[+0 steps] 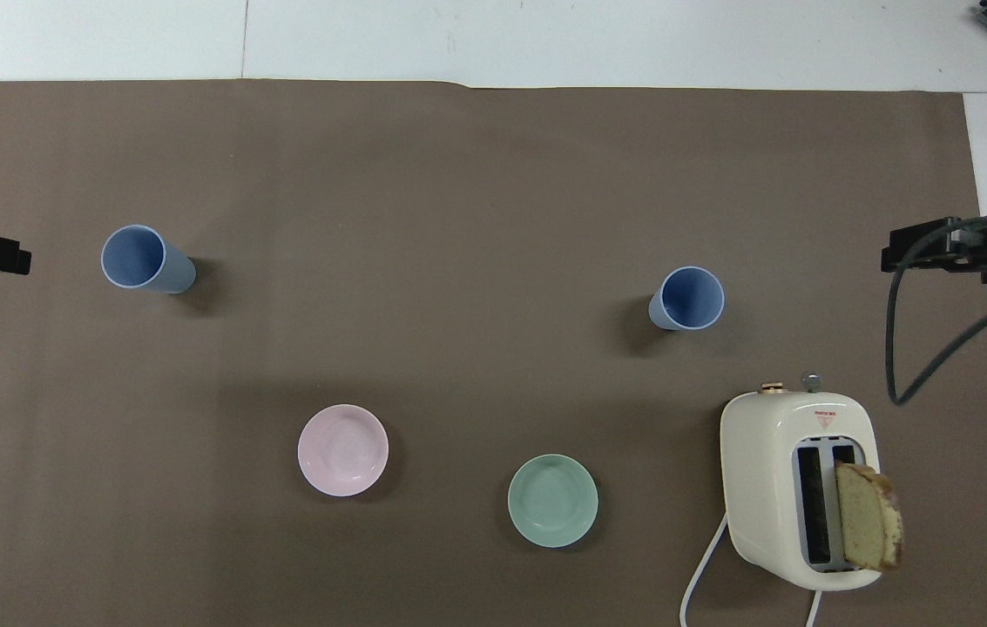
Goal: Stack blue cups with both arms
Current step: 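Reach the left gripper to the nearby blue cup and grasp it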
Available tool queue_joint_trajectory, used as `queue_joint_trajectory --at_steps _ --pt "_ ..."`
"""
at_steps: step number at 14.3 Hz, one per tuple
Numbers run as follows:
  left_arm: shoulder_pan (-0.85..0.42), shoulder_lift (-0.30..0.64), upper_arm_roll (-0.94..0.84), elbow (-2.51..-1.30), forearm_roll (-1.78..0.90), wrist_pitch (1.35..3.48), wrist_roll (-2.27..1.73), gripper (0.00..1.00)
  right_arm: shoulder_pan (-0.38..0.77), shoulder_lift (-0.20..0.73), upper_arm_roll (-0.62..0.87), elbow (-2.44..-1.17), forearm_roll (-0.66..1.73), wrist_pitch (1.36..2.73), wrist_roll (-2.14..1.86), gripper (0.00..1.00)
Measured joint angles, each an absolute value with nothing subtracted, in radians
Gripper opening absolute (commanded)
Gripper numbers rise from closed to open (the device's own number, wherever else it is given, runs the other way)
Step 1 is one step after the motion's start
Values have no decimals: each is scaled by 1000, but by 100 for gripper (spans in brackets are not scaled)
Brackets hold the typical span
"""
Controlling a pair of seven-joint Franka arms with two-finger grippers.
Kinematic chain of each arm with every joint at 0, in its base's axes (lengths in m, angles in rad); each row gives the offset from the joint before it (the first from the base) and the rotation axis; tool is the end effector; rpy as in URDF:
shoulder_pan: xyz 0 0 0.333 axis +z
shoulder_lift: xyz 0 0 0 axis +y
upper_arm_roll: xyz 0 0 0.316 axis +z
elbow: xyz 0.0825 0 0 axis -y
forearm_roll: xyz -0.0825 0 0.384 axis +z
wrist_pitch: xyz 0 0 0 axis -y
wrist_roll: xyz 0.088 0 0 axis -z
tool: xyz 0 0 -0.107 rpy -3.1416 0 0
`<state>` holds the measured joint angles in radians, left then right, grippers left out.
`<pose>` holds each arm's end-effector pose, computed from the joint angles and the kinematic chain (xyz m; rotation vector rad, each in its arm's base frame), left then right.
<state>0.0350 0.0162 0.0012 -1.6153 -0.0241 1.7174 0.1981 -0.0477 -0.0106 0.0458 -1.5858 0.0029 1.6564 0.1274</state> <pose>0.5725 0.0185 0.6076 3.1149 -0.2488 0.1377 0.5599 -0.0006 0.6311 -3.1250 0.2025 -0.1267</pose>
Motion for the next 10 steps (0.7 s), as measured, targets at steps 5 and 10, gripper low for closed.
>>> queue_joint_trajectory --at_steps 5,10 --pt "42 45 1 -1726 -31 1871 219 100 -48 -11 46 -1586 3 1656 127 100" --pt "67 91 1 -1805 -33 1994 256 100 -48 -11 46 -1586 3 1656 127 100"
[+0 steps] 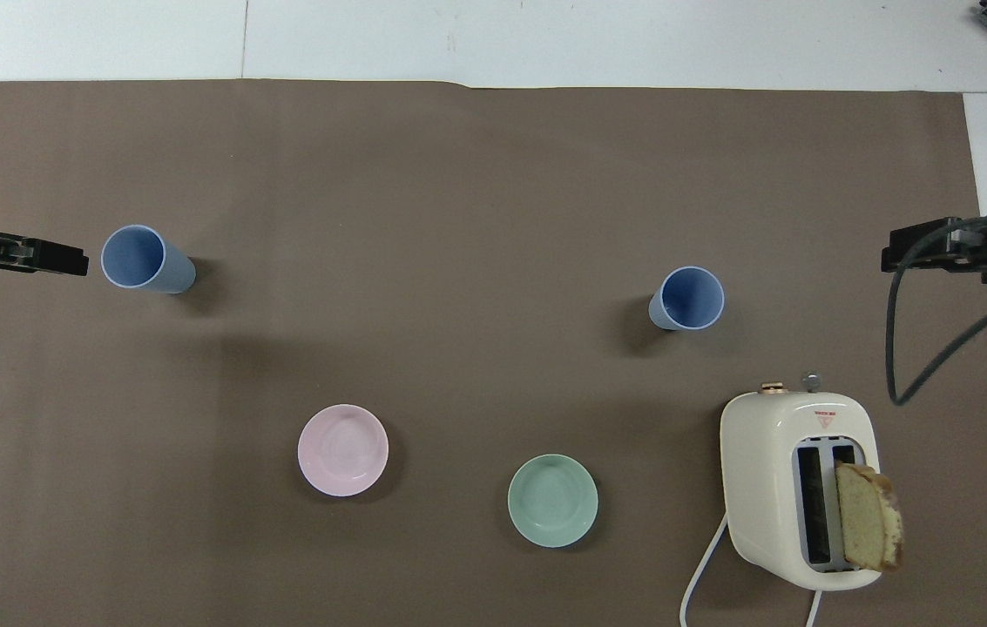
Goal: Stack blue cups with both arms
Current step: 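Reach the left gripper to the nearby blue cup and grasp it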
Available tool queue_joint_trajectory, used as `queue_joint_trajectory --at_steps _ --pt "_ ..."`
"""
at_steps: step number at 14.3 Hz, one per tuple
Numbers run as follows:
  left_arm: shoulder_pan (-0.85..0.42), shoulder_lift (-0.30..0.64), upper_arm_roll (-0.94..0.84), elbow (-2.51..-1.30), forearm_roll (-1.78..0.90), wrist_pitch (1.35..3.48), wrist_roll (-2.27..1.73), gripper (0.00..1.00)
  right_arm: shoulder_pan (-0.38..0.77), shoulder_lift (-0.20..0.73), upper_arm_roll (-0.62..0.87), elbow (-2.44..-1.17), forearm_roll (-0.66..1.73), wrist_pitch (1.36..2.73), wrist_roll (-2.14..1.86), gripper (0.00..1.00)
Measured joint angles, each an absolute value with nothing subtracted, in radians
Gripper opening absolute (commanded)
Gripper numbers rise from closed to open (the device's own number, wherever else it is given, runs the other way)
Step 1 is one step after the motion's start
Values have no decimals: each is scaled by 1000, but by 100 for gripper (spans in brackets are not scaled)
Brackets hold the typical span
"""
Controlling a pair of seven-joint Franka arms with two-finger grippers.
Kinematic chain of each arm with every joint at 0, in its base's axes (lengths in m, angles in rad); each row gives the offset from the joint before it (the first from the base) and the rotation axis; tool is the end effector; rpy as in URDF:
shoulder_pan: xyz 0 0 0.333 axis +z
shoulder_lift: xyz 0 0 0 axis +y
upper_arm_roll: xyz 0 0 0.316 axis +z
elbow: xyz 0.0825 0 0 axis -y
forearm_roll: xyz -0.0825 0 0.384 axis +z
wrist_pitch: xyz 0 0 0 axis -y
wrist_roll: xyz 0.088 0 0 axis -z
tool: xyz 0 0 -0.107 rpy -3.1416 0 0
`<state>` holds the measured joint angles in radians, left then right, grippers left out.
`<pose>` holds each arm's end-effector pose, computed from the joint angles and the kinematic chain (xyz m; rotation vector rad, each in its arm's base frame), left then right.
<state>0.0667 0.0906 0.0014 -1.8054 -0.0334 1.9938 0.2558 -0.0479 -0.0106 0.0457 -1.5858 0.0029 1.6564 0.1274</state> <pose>0.5978 0.0387 0.4979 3.1107 -0.2737 0.1586 0.5599 -0.0008 0.6311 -3.1250 0.2030 -0.1267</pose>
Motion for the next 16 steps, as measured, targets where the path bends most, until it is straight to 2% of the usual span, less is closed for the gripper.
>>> queue_joint_trajectory --at_steps 13,14,15,16 --pt "73 249 1 -1881 -112 2246 283 100 -49 -11 45 -1586 3 1656 127 100" --pt "73 259 1 -1881 -112 2258 283 97 -49 -11 45 -1586 3 1655 127 100" --pt "73 267 1 -1881 -113 2266 283 85 -49 -11 45 -1586 3 1655 127 100" --pt "73 272 1 -1881 -115 2268 283 68 -49 -11 45 -1586 3 1655 127 100"
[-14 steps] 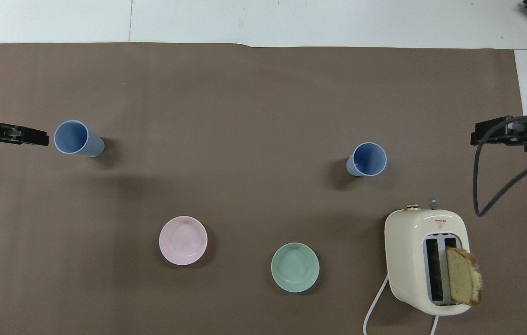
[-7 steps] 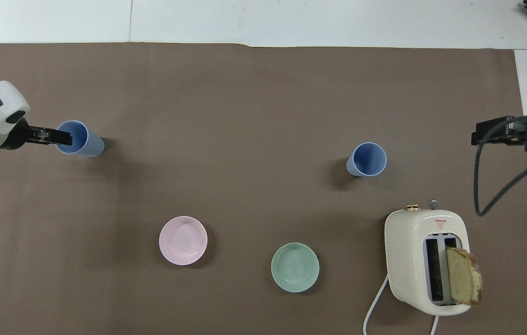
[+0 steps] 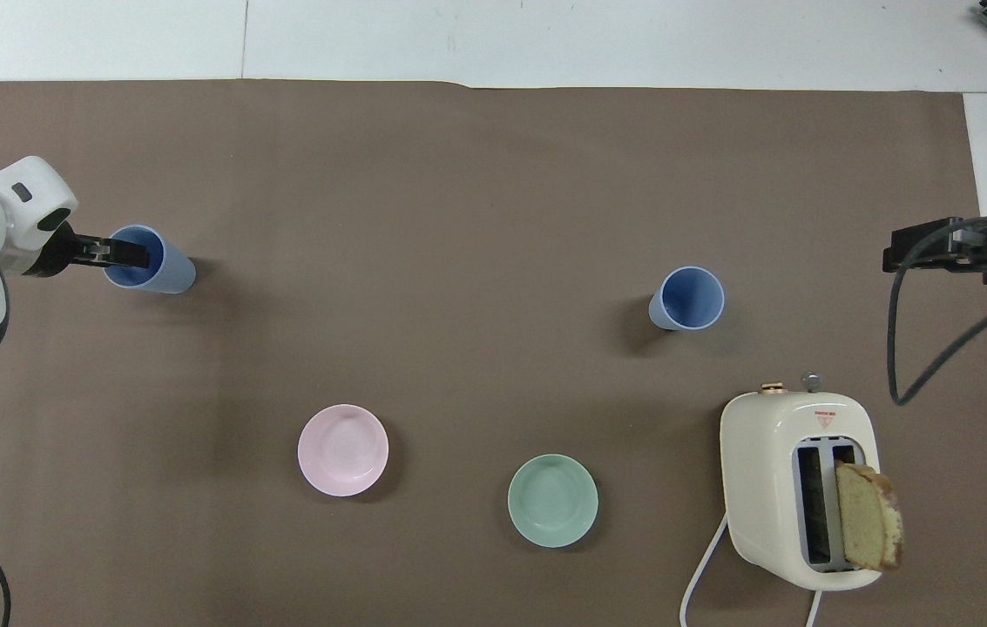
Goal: Stack blue cups with both arms
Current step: 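Reach the left gripper to the nearby blue cup and grasp it, then carry the blue cup with the left gripper toward the table center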
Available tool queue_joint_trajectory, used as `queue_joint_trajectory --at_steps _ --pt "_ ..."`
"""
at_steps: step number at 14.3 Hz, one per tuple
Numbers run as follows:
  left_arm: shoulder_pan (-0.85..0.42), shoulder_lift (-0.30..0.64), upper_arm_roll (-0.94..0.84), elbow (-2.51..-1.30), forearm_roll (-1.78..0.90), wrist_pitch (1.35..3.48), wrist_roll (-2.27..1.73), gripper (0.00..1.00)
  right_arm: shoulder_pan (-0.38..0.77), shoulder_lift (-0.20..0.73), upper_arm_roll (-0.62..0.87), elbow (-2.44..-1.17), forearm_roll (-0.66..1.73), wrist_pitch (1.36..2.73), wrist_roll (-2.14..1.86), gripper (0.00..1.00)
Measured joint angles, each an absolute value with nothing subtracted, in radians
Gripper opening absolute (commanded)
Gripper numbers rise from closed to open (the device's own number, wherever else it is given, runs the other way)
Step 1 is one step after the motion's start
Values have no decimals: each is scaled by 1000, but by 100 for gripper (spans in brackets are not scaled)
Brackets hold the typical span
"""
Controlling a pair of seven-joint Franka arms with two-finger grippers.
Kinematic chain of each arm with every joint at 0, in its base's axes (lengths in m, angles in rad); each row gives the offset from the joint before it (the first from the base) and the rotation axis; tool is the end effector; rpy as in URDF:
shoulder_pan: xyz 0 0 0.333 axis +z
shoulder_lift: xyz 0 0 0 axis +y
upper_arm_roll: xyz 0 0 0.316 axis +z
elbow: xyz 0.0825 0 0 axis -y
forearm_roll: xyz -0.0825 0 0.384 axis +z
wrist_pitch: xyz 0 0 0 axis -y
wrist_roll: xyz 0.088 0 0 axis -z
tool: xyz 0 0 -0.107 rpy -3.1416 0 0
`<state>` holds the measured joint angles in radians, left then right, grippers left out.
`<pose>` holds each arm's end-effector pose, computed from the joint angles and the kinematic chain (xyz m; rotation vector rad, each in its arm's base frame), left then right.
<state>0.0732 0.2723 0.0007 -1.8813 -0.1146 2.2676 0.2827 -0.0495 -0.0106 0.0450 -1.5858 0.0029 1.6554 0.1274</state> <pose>0.6287 0.0436 0.3766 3.0576 -0.2148 0.1970 0.5598 -0.0021 0.6311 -3.1249 0.2066 -0.1252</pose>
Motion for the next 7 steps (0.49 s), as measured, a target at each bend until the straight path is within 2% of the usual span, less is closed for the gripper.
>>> queue_joint_trajectory --at_steps 3,4,7 --pt "73 275 1 -1881 -117 2268 283 11 -50 -11 45 -1586 3 1655 127 100" --pt "73 275 1 -1881 -117 2266 283 0 -50 -11 45 -1586 3 1655 127 100" --pt "73 275 -1 -1883 -117 2263 283 0 -50 -11 45 -1586 3 1655 127 100"
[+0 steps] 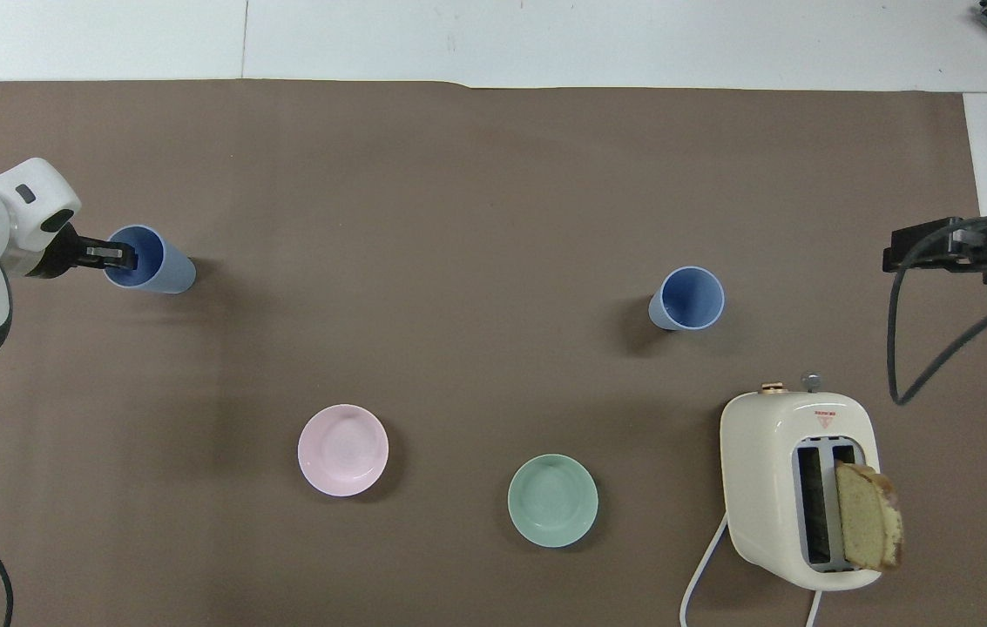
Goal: Stack blue cups with both arms
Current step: 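Carry the blue cup with the left gripper toward the table center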
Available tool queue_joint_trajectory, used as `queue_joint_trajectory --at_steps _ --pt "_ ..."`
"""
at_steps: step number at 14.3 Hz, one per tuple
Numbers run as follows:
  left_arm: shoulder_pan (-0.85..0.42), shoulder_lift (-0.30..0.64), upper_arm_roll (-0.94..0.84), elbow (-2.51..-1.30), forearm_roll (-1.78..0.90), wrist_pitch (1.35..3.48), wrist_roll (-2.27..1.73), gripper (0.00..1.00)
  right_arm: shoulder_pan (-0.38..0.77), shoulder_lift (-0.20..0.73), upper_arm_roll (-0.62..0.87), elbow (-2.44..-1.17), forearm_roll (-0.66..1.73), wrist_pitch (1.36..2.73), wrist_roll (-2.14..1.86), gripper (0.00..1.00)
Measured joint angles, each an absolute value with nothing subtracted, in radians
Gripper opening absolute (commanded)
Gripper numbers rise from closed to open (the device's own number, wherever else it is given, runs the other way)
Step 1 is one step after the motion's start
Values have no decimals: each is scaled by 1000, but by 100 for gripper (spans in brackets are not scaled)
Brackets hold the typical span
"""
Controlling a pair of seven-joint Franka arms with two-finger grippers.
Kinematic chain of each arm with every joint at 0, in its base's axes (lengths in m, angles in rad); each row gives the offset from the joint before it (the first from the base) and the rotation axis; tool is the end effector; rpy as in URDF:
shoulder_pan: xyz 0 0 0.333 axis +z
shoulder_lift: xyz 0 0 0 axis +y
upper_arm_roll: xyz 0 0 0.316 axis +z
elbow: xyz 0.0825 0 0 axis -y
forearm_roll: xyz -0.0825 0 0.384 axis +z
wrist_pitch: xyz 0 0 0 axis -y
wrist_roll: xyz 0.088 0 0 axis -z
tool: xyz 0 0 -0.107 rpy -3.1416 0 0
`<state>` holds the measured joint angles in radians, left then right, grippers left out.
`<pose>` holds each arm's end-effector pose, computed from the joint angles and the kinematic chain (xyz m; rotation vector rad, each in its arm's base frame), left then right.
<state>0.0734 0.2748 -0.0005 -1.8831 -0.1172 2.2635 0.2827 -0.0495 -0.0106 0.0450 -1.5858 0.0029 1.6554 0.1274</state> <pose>0.6280 0.0428 0.3737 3.0546 -0.2136 0.1847 0.5598 -0.0021 0.6311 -3.1249 0.2066 -0.1252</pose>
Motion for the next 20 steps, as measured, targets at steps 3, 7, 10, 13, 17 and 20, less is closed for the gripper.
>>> queue_joint_trajectory --at_steps 3,7,10,13,17,20 --pt "73 274 -6 -1881 -118 2260 283 0 -49 -11 45 -1586 3 1655 127 100" --pt "71 242 -24 -1842 -119 2201 268 0 -50 -11 45 -1586 3 1655 127 100" --pt "3 197 -38 -1835 -120 2175 154 0 -51 -11 43 -1586 3 1653 127 100" --pt "-132 193 -42 -1837 -120 2179 -21 0 -52 -11 43 -1586 3 1650 127 100" --pt "-279 206 -44 -1849 -76 2237 -248 0 -52 -11 43 -1586 3 1650 127 100" --pt "-371 226 -44 -1864 -51 2269 -376 0 -54 -11 43 -1586 3 1649 127 100"
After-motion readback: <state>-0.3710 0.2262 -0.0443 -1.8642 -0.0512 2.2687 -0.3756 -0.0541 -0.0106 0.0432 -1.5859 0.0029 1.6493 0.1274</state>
